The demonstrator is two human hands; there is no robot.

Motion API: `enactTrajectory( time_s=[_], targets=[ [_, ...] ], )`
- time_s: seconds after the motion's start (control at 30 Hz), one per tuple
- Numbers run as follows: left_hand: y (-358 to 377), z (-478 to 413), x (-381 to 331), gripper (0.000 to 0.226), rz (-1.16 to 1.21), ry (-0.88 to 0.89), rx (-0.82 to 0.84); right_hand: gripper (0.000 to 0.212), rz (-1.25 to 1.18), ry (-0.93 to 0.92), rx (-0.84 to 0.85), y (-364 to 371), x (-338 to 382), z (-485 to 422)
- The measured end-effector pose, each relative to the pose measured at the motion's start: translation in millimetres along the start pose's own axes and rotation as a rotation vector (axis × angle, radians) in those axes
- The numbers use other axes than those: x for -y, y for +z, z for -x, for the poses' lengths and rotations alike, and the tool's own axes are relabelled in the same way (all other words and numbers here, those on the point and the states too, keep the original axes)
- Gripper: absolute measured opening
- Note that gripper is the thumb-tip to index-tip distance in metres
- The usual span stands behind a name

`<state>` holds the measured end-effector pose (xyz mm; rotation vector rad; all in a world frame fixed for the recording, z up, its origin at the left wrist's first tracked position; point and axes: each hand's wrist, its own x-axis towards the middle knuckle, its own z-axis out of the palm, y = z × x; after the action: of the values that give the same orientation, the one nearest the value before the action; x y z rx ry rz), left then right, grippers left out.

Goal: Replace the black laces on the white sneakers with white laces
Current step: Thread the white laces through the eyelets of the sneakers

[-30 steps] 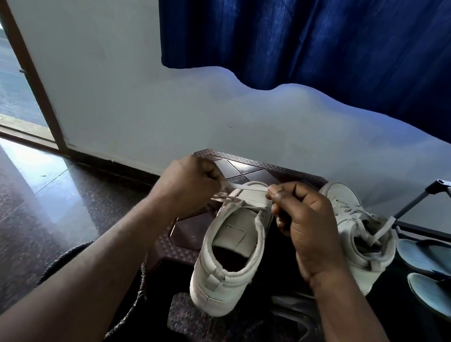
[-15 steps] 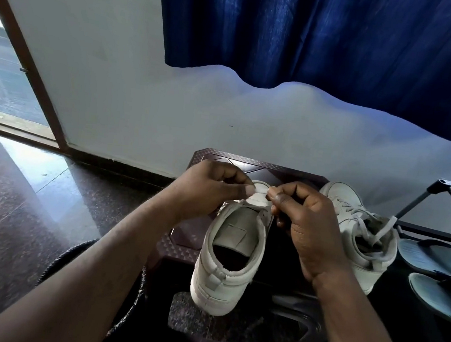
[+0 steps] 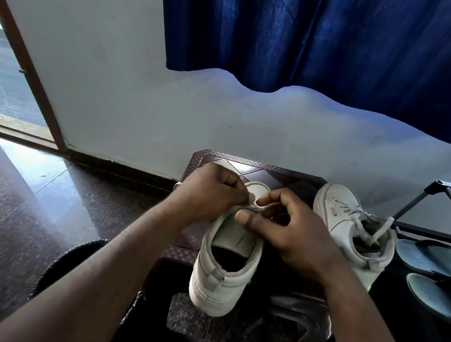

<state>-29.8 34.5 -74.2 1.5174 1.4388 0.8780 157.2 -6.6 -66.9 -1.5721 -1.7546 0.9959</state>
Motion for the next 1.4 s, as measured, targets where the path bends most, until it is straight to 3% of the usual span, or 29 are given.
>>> enactTrajectory(
  time_s=[0.07, 0.3, 0.47, 0.63, 0.8, 1.07, 1.23, 1.4],
  targets=[
    [1.4, -1.0, -0.9, 0.012, -0.048, -0.028, -0.005, 0.056, 0.136, 0.004, -0.021, 4.7, 2.1, 1.0],
    [6.1, -4.6, 1.3, 0.035, -0.004, -0.154, -0.077, 0.008, 0.023, -0.006, -0.276, 4.4, -7.3, -1.0],
    [11.2, -2.1, -8.1, 0.037, -0.161, -0.081, -0.008, 0.007, -0.010, -0.016, -0.382, 12.2, -13.1, -3.5],
    [9.6, -2.5, -5.9, 0.013, -0.173, -0.120, 0.003, 0.009, -0.042, -0.031, -0.374, 12.7, -14.0, -4.1],
    [3.8, -3.0, -4.6, 0.020, -0.170, -0.139, 0.029, 0.010, -0.120, -0.012, -0.367, 12.7, -15.1, -3.7],
    [13.9, -2.6, -1.3, 0.017, -0.202, -0.075, -0.081, 0.012, -0.207, -0.020, -0.336, 15.6, -16.7, -4.9],
    [11.7, -0.9, 0.1, 0.018, -0.142, -0.065, -0.055, 0.019, -0.255, -0.017, -0.331, 19.5, -15.2, -6.3],
    [15.2, -1.9, 1.5, 0.014, -0.253, 0.000, -0.121, 0.010, -0.278, -0.047, -0.331, 24.0, -18.4, -9.0]
  ],
)
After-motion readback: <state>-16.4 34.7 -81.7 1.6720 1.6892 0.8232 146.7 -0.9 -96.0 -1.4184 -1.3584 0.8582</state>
